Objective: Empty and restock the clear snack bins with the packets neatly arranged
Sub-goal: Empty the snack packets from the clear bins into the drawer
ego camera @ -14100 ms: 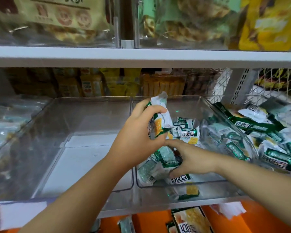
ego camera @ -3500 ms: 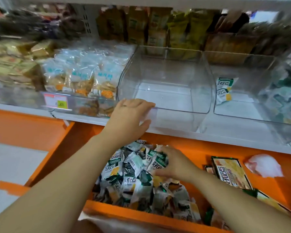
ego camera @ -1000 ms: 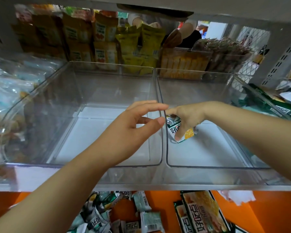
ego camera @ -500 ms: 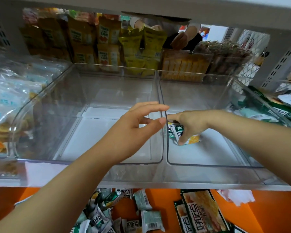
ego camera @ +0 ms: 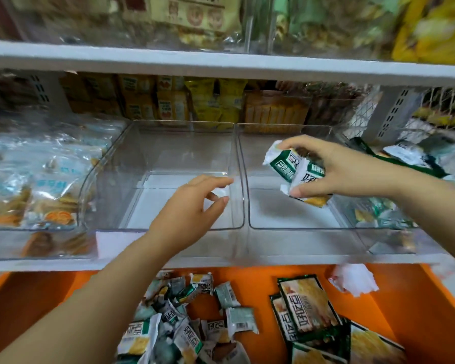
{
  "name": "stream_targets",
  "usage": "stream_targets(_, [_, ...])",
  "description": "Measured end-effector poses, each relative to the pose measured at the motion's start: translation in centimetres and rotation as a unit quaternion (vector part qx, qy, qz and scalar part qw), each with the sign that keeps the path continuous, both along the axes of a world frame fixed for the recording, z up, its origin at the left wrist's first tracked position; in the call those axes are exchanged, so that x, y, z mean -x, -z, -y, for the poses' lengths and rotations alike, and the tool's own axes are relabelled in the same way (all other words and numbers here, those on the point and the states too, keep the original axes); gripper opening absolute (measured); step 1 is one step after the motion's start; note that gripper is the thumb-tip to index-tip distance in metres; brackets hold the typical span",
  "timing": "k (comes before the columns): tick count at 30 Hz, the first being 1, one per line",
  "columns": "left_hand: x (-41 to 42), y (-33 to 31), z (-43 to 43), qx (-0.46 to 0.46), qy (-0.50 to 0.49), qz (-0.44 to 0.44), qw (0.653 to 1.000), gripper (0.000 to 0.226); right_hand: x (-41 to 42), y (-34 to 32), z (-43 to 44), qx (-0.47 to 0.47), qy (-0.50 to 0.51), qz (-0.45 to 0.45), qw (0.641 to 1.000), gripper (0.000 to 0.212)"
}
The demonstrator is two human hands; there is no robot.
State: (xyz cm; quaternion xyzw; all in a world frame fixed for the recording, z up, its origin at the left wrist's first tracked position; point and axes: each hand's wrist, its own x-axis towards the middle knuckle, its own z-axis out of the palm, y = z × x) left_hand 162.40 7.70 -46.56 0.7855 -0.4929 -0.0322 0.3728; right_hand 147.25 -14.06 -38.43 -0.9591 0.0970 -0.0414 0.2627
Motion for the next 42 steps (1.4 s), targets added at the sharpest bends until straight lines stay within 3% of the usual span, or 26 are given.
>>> stream_targets(4, [0.1,-0.4,-6.1,-0.073,-0.038,0.066,0.994,0.033,3.9,-0.2,-6.2,-0.048,-0.046,0.009,0.998,0.071])
stream_targets(10, [-0.6,0.0,-13.6,-0.153,-0.086,0.095,0.98,0.038,3.4,7.2,-14.2,-0.12,-0.124,-0.107,0.979,0.072])
stream_targets(19, [-1.3,1.1,-15.0,-0.156,-0.092,0.105,0.978,0.048,-3.8,22.4,-20.5,-0.196,-0.059,-0.24,0.949,0.074])
stream_targets(23, [-1.6,1.4,-14.9,-0.151,-0.09,0.111,0.978,0.049,-5.8,25.9,-22.2,-0.203,-0.04,-0.215,0.954,0.085])
stream_targets(27, [-1.6,1.4,-14.7,-0.147,-0.088,0.114,0.979,0.049,-7.5,26.1,-22.9,-0.209,-0.045,-0.191,0.958,0.1])
stream_targets(30, [-1.5,1.4,-14.6,-0.149,-0.088,0.116,0.978,0.049,-7.5,24.8,-22.1,-0.214,-0.053,-0.197,0.955,0.099])
stream_targets(36, [0.2,1.6,-13.9,-0.179,-0.127,0.131,0.967,0.053,-3.3,20.2,-19.6,-0.195,-0.049,-0.213,0.956,0.064])
stream_targets(42, [3.7,0.6,-11.5,-0.127,-0.096,0.143,0.977,0.04,2.8,13.4,-16.3,-0.149,-0.043,-0.119,0.981,0.041])
